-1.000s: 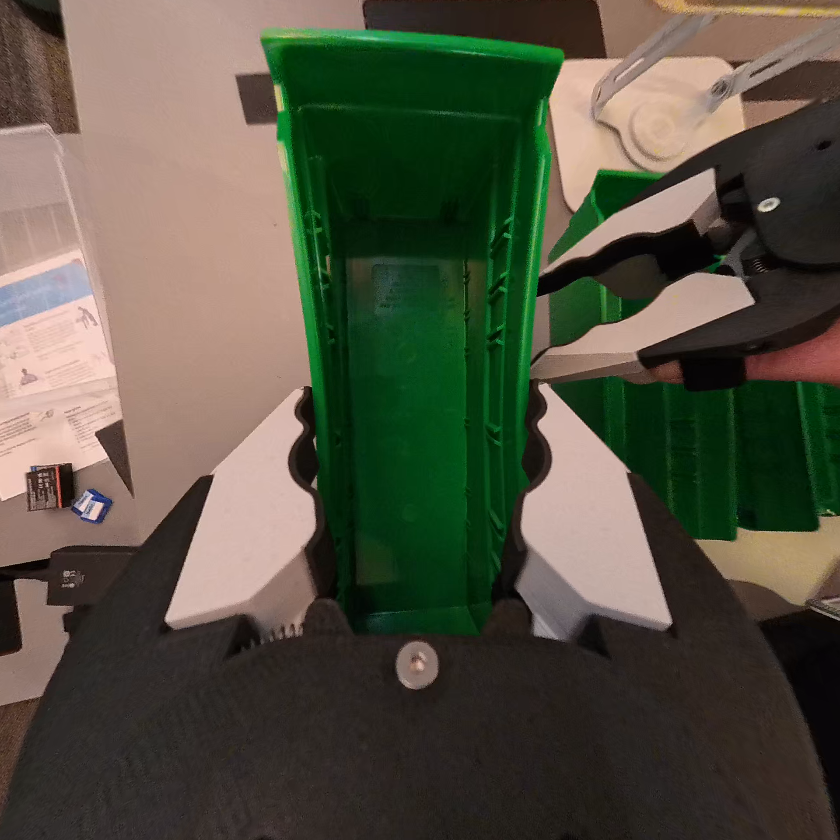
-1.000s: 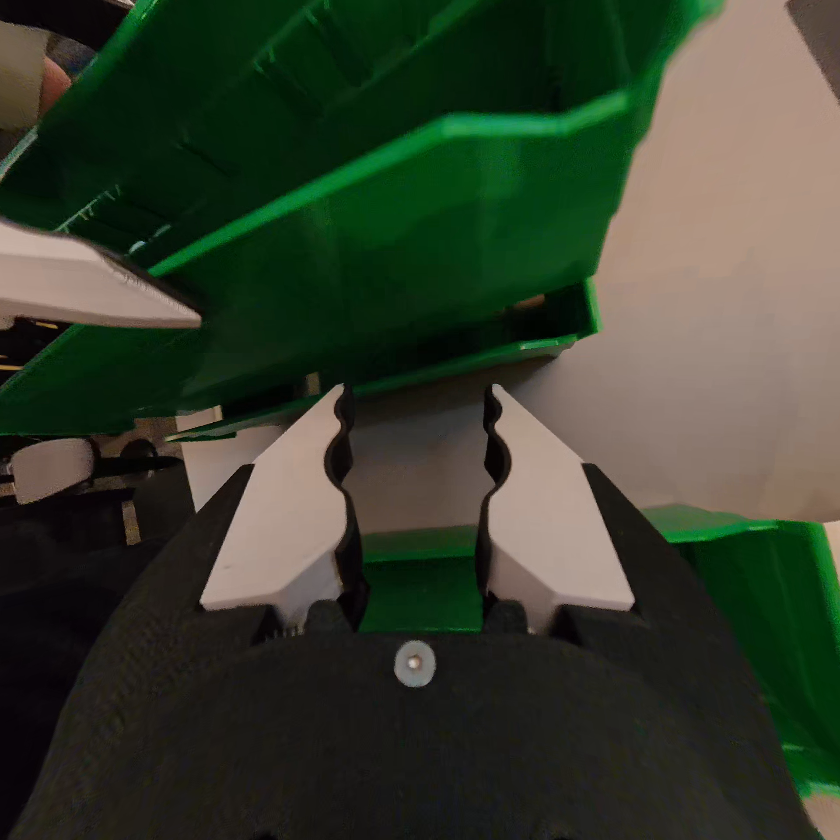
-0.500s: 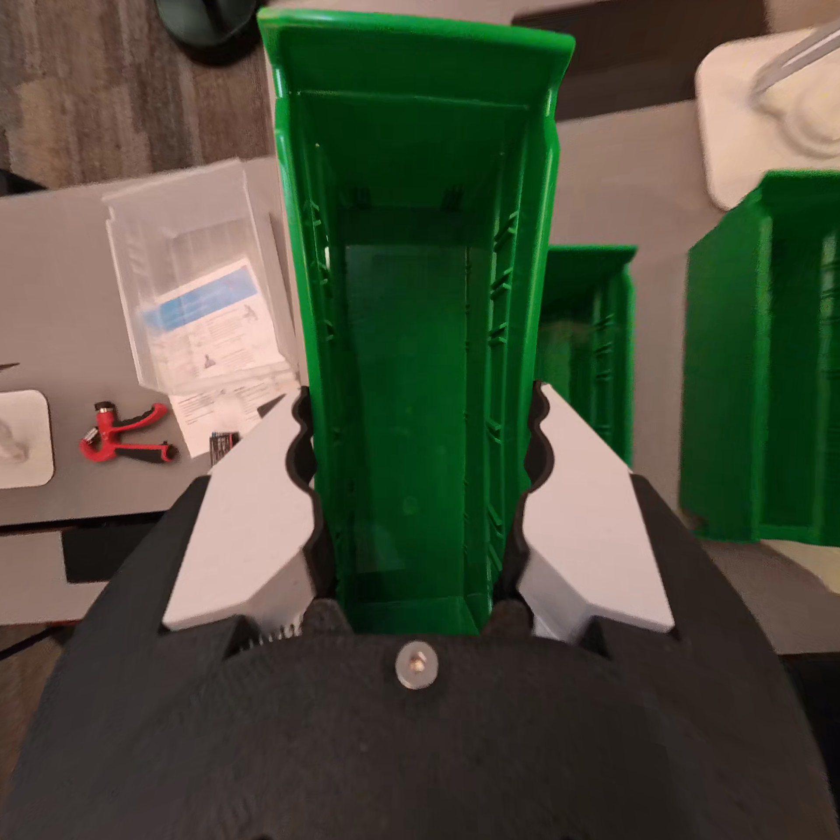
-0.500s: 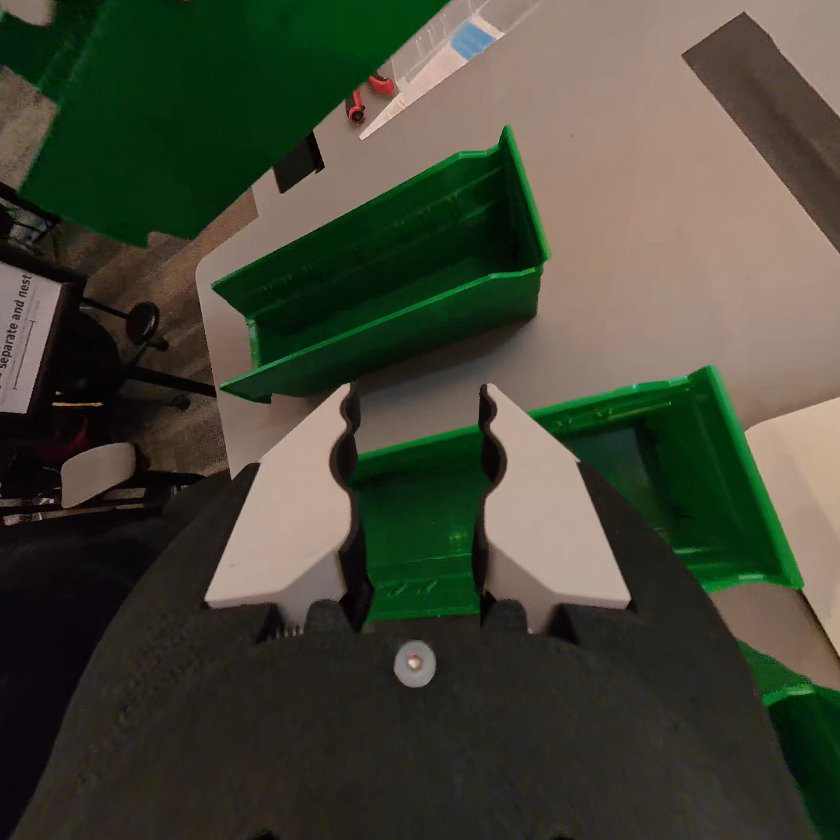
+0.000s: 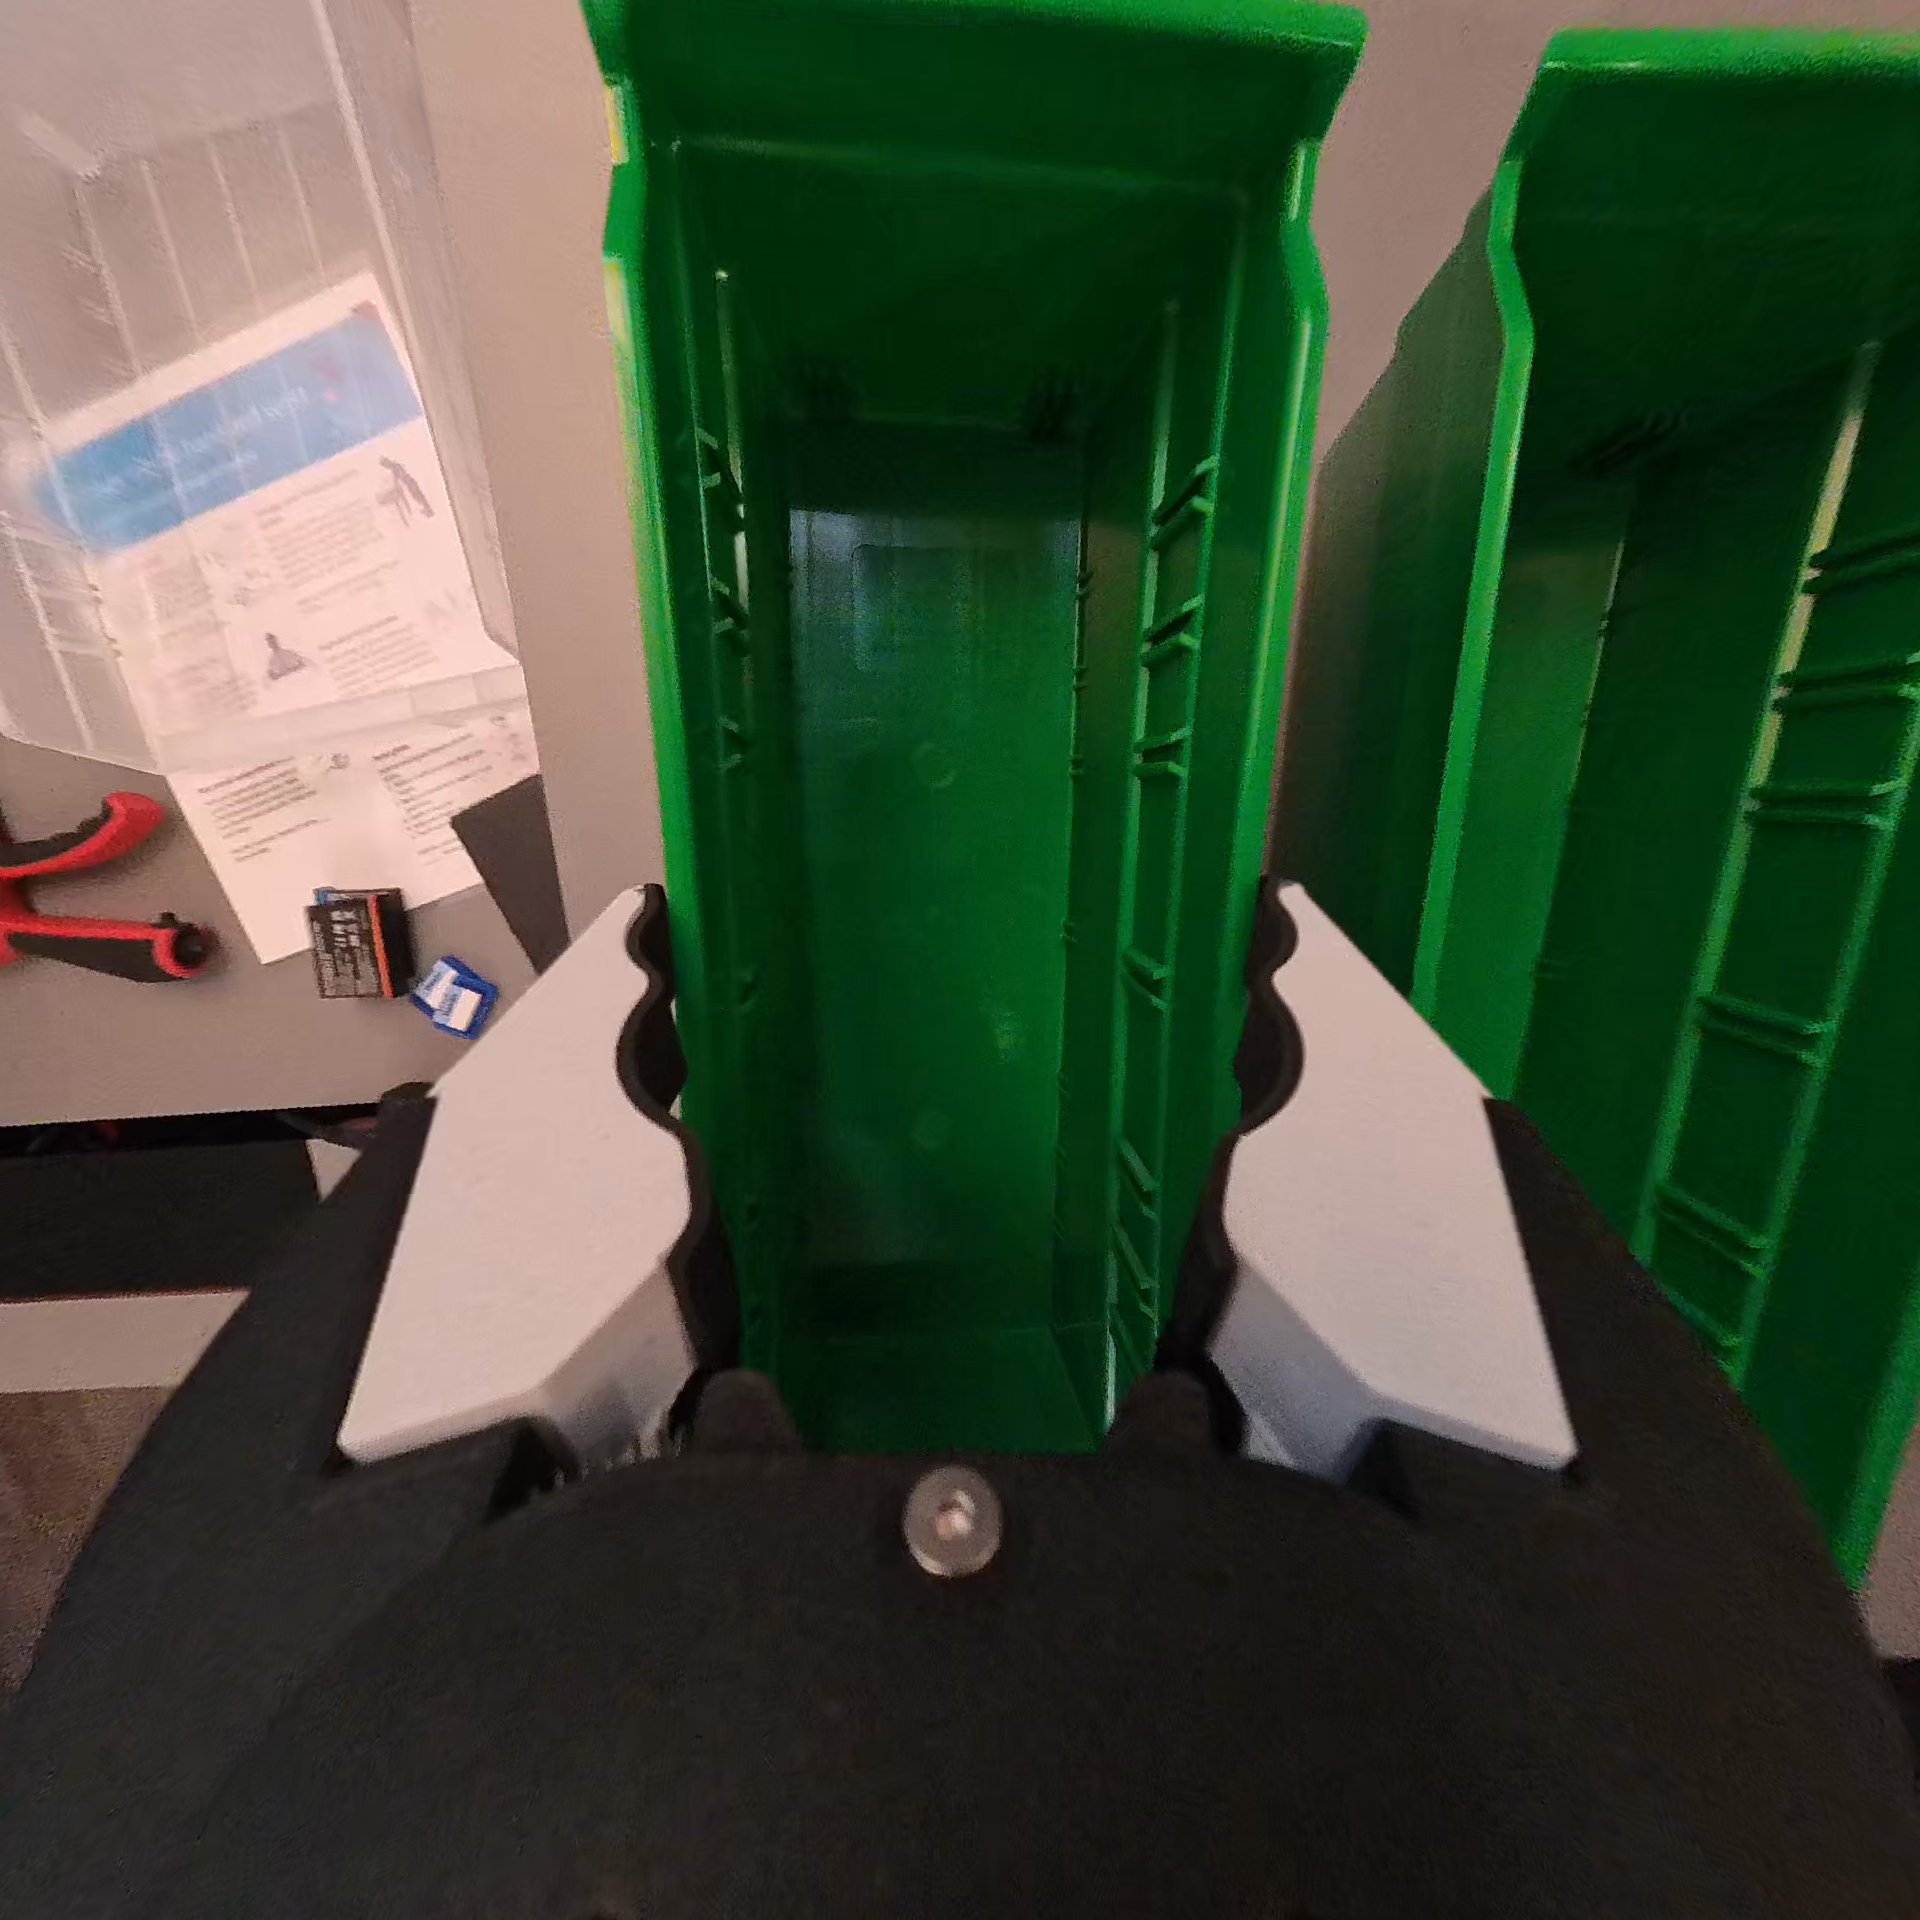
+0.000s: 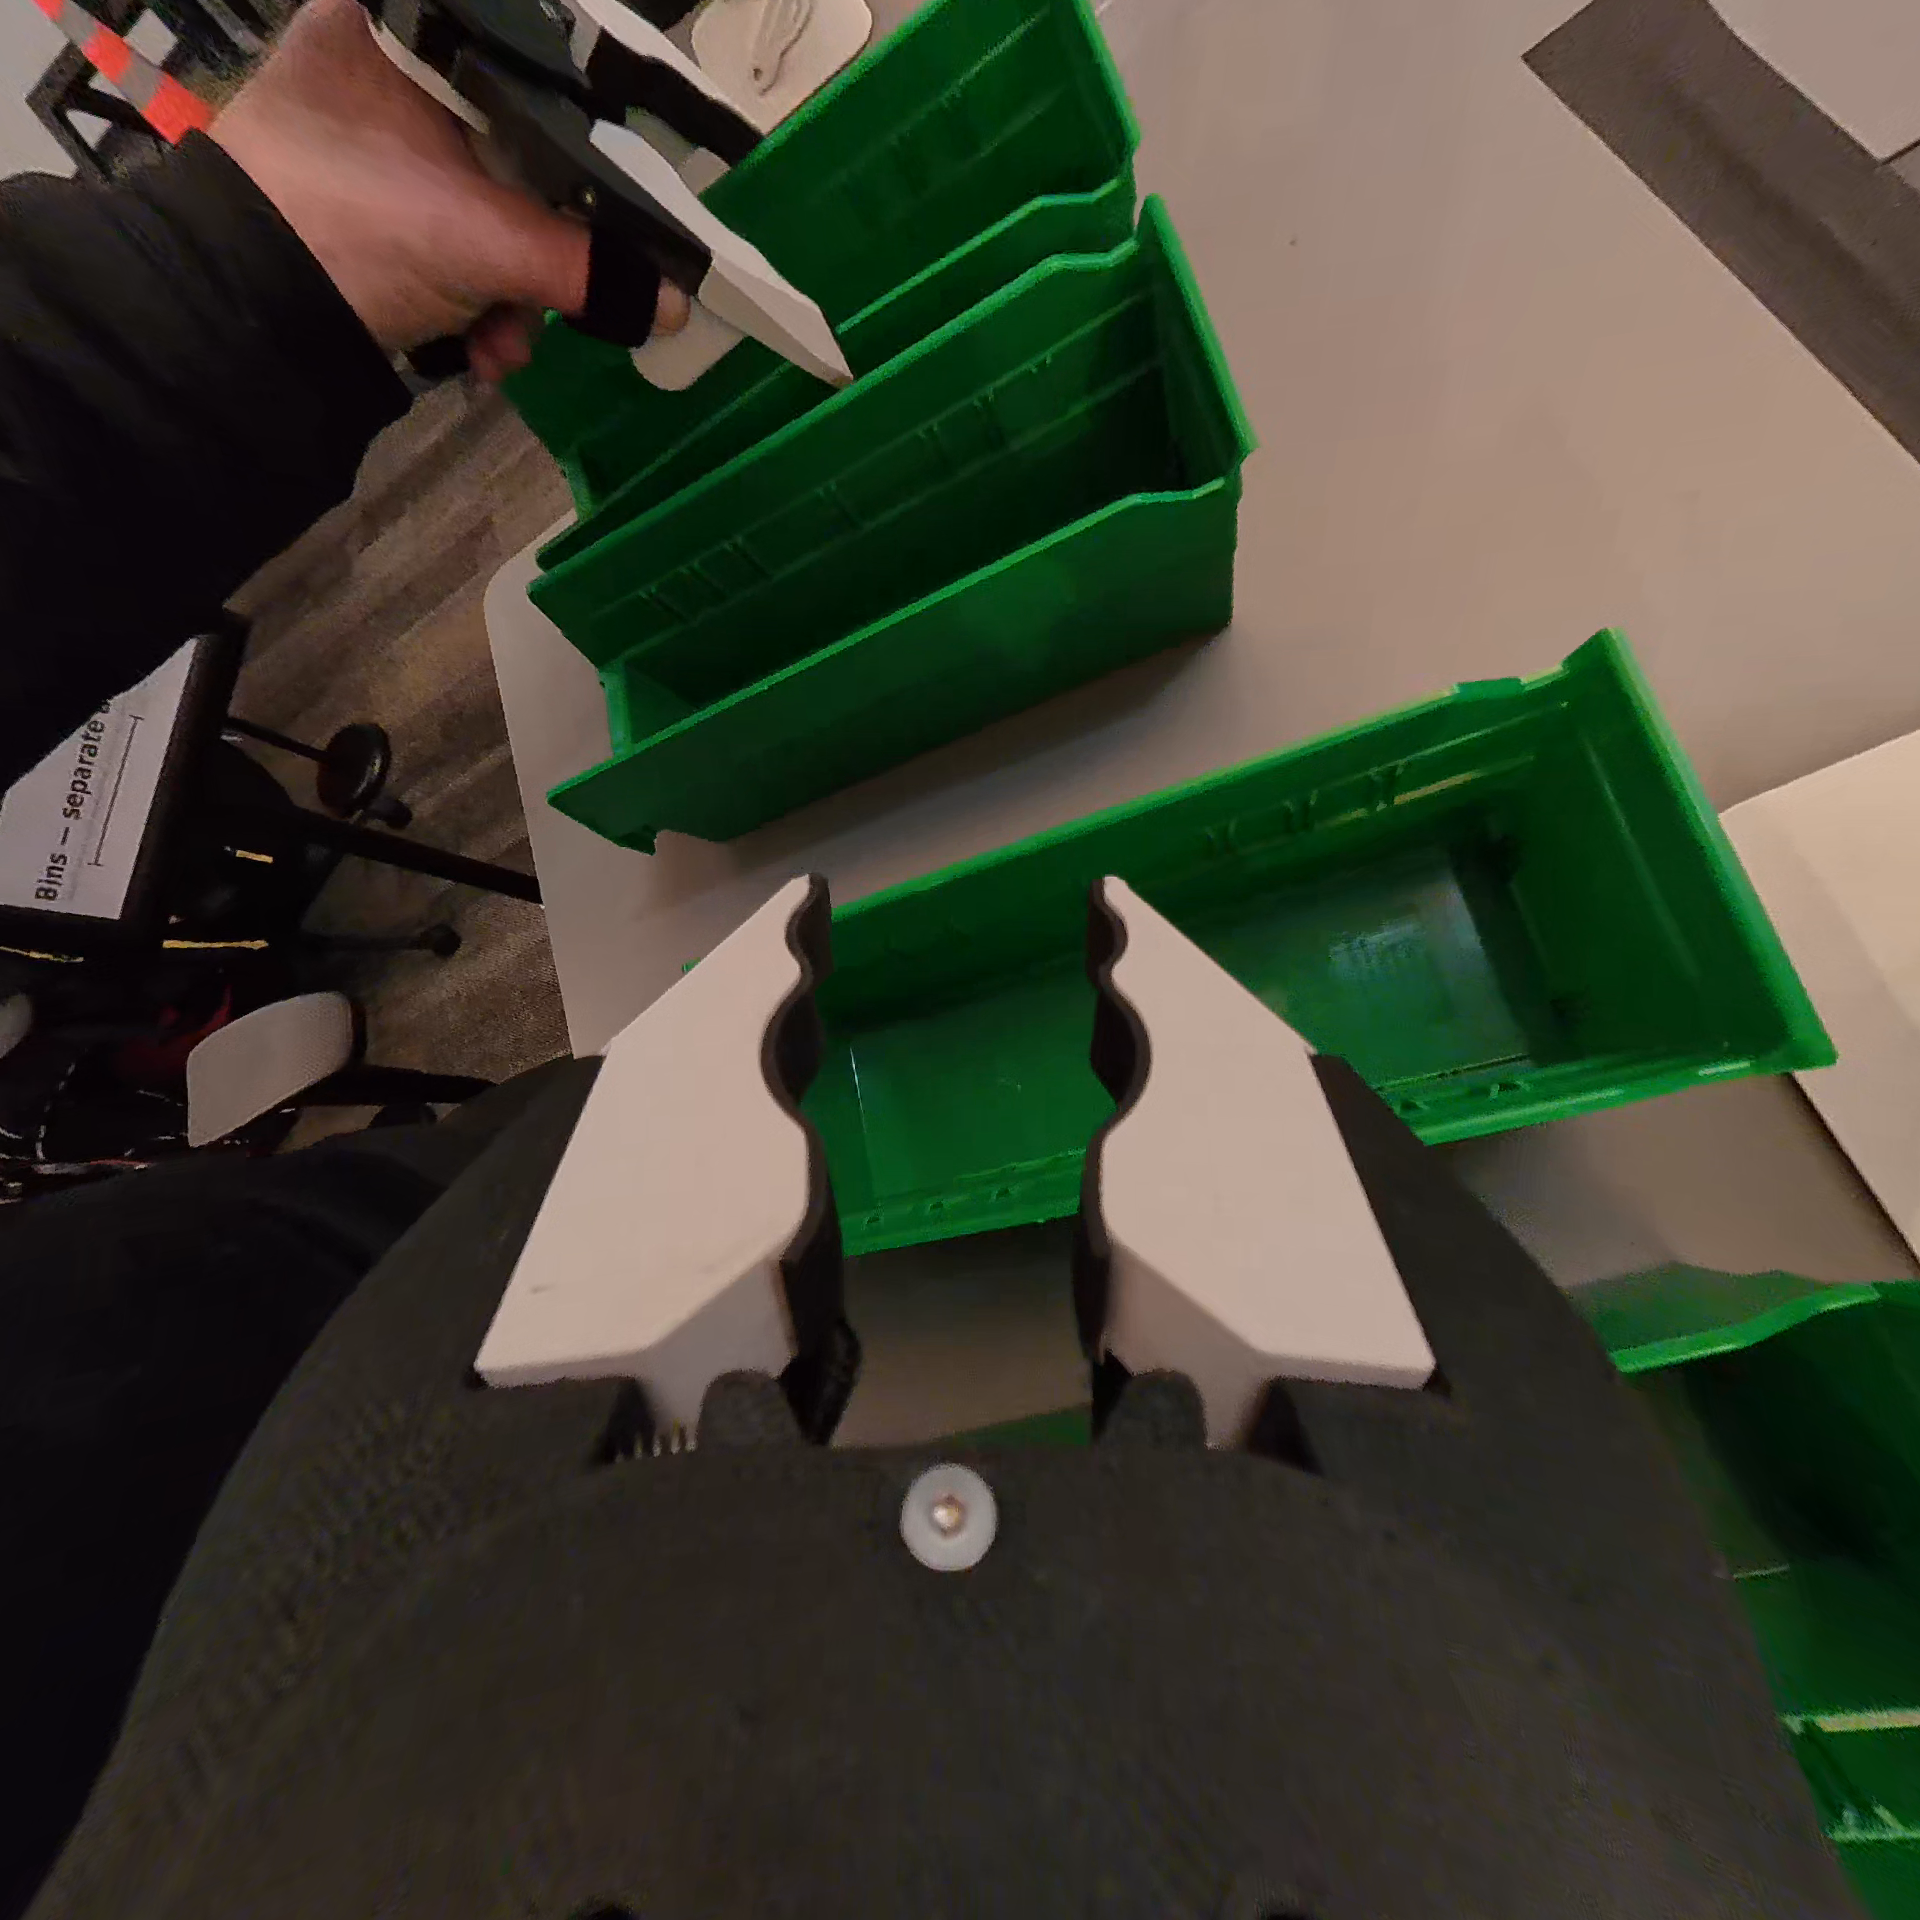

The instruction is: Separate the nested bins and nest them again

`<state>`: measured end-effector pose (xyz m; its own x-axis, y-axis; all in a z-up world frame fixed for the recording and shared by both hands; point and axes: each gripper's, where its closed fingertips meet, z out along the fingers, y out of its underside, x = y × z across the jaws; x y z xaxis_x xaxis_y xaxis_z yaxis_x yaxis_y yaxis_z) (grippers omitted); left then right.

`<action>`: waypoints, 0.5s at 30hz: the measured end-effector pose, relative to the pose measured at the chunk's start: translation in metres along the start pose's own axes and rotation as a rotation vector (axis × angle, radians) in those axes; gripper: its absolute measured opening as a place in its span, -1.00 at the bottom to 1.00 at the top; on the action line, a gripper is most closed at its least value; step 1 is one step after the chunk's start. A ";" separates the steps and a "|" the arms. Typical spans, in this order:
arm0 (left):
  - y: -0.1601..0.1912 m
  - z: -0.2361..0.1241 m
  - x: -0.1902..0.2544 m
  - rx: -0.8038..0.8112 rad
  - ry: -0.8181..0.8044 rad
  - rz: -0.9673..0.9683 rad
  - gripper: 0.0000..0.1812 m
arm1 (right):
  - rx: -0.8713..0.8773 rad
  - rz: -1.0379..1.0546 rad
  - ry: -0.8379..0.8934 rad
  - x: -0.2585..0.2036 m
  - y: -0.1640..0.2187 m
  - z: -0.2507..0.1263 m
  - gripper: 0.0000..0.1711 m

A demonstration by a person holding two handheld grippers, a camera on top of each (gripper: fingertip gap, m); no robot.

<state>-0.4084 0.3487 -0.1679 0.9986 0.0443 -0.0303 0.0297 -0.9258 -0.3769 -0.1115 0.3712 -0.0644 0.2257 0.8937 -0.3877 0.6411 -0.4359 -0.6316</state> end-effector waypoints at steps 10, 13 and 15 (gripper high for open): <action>-0.028 -0.064 0.025 0.152 -0.037 0.095 0.30 | -0.097 -0.124 0.106 0.019 0.037 -0.009 -0.27; -0.026 -0.079 0.089 0.167 0.123 0.130 0.03 | -0.171 -0.234 0.055 0.004 0.056 -0.005 -0.23; -0.012 -0.074 0.128 0.109 0.178 0.177 -0.03 | -0.221 -0.363 0.005 -0.013 0.069 0.002 -0.21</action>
<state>-0.2773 0.3383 -0.0989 0.9802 -0.1905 0.0550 -0.1416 -0.8670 -0.4778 -0.0714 0.3293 -0.1046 -0.0406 0.9858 -0.1632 0.8216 -0.0600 -0.5669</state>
